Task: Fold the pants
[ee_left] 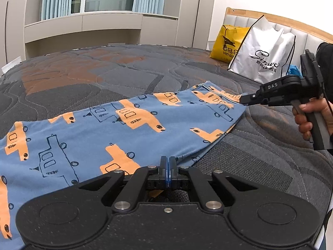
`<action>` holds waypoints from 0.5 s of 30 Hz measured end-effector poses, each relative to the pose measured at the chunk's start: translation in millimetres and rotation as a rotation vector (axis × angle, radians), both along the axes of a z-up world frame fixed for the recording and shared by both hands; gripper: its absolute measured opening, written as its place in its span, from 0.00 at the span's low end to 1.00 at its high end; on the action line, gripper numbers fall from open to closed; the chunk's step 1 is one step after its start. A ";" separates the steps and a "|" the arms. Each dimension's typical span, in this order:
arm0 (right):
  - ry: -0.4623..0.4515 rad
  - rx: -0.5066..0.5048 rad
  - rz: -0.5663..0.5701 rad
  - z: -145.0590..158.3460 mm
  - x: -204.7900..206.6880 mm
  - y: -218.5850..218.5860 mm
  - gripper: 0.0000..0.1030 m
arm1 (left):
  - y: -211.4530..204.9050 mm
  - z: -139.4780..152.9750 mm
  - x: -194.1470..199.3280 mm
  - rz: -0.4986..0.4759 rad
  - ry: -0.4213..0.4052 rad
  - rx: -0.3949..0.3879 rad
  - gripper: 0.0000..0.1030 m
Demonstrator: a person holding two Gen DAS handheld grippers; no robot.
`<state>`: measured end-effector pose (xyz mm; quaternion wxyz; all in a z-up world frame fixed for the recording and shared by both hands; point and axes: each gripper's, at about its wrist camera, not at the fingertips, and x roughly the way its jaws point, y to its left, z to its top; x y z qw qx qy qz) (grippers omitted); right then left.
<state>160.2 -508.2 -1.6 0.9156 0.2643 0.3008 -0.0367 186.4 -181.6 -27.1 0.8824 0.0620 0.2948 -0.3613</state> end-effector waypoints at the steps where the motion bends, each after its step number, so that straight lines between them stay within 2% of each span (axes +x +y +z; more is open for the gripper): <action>1: 0.004 0.003 -0.002 -2.4 1.1 -0.1 0.07 | -0.4 -0.1 -1.0 -0.002 0.000 0.002 0.00; 3: 0.014 -0.001 -0.002 -4.7 -2.0 -1.0 0.09 | -0.1 -0.9 -1.2 -0.011 0.006 0.006 0.00; 4: 0.014 -0.016 0.000 -4.9 -3.6 0.8 0.15 | 1.4 -0.1 -0.4 -0.017 0.009 0.003 0.00; 5: 0.016 -0.036 -0.003 -3.0 -7.8 5.2 0.33 | 3.4 -0.3 0.5 -0.021 0.016 -0.007 0.00; 7: 0.024 -0.117 -0.020 -0.8 -11.2 9.3 0.52 | 7.0 1.0 2.7 -0.023 0.042 -0.033 0.02; 8: 0.018 -0.174 -0.021 2.4 -13.5 15.0 0.55 | 10.1 1.8 2.9 -0.019 0.052 -0.049 0.04; 9: 0.014 -0.216 -0.018 5.1 -14.7 19.6 0.56 | 13.2 2.7 2.0 -0.010 0.055 -0.060 0.10; 11: 0.003 -0.280 -0.006 11.5 -16.0 31.0 0.72 | 23.0 6.4 -1.6 0.019 0.050 -0.087 0.17; 13: -0.019 -0.350 0.018 16.7 -15.3 46.6 0.83 | 35.0 10.0 -5.4 0.054 0.042 -0.112 0.23; 15: -0.023 -0.419 0.058 16.9 -10.1 64.8 0.90 | 52.6 14.1 -8.7 0.105 0.033 -0.129 0.43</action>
